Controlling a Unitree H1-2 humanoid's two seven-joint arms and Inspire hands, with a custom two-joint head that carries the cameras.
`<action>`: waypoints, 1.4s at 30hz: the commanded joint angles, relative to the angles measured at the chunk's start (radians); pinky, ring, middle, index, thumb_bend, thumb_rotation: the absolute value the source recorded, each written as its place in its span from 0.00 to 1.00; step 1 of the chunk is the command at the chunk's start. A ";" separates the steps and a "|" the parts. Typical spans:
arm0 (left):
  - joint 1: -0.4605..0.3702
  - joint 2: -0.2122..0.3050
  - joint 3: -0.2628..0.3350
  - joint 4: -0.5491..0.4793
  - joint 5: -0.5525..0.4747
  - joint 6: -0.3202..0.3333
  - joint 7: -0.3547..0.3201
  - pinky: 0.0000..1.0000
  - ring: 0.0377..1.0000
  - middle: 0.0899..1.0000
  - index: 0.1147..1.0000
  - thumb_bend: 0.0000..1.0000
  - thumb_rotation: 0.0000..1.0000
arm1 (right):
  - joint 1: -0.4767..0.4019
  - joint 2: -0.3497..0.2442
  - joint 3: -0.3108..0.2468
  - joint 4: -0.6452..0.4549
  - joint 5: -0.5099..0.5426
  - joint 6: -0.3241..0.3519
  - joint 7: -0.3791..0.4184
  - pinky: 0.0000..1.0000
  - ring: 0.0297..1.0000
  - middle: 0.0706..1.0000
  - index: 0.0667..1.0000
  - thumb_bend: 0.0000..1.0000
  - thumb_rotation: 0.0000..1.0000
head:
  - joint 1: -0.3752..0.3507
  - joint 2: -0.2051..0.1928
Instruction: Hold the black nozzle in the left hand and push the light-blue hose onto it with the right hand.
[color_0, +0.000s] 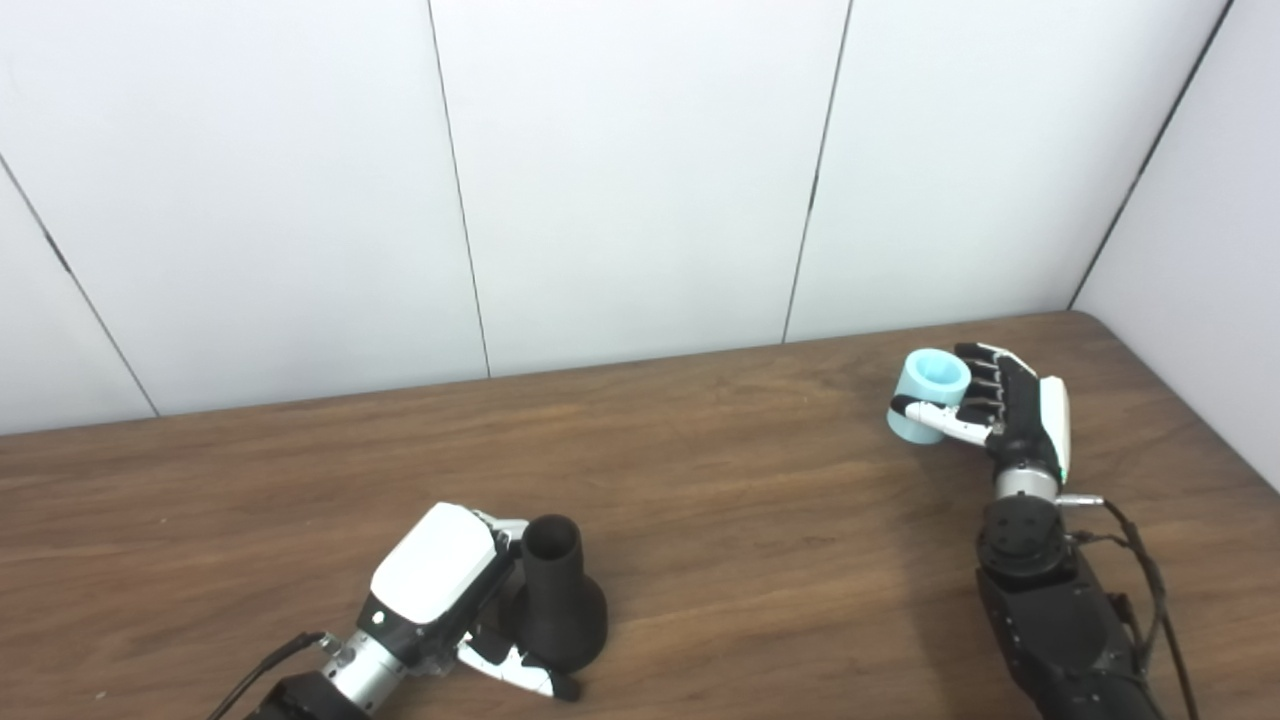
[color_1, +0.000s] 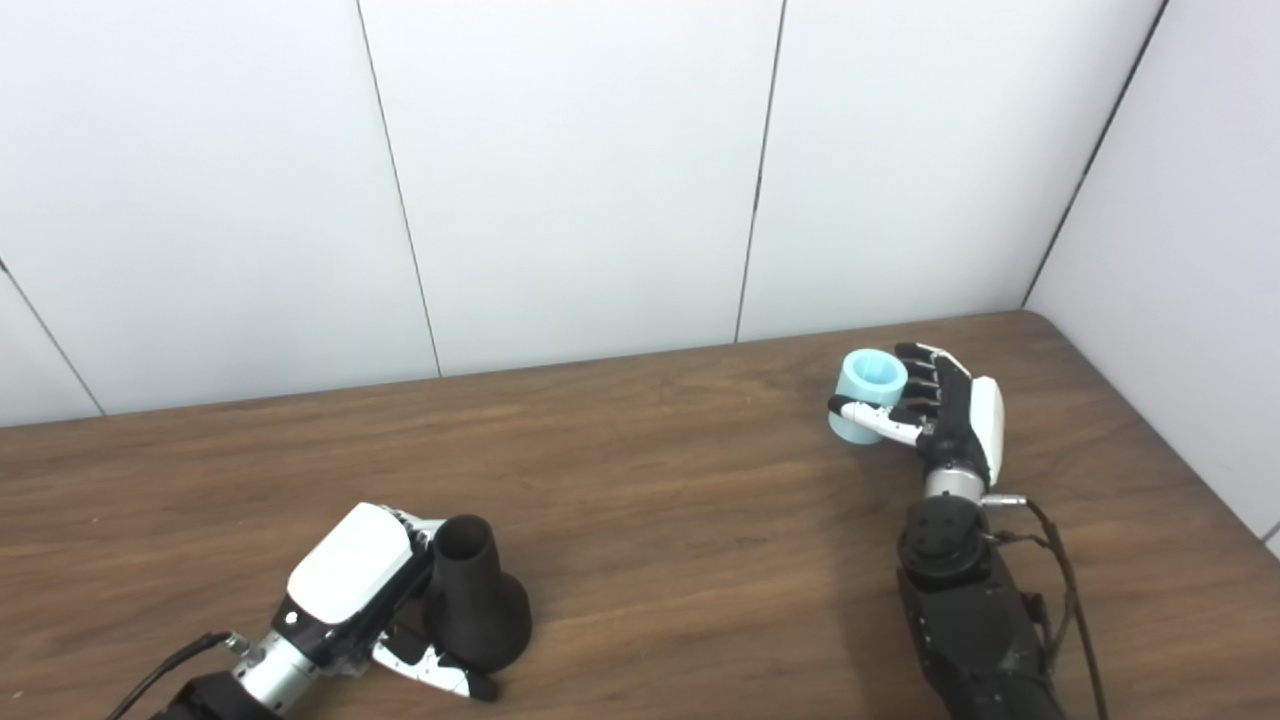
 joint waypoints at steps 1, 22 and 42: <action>0.024 0.012 -0.012 0.014 0.013 -0.008 -0.024 0.12 0.15 0.42 0.41 0.53 0.00 | 0.004 -0.003 0.014 -0.022 0.010 0.014 0.038 0.35 0.44 0.50 0.61 0.98 0.16 | 0.000 0.001; 0.027 0.015 -0.009 0.013 0.008 -0.010 -0.033 0.12 0.15 0.42 0.41 0.53 0.00 | 0.031 0.009 0.018 -0.082 0.045 -0.044 0.068 0.39 0.42 0.43 0.45 0.53 0.00 | 0.002 0.004; 0.033 -0.026 -0.021 0.025 0.043 0.003 -0.019 0.12 0.14 0.42 0.41 0.53 0.00 | 0.088 -0.020 0.074 -0.397 0.004 -0.032 0.177 0.35 0.40 0.42 0.48 0.52 0.00 | 0.140 0.019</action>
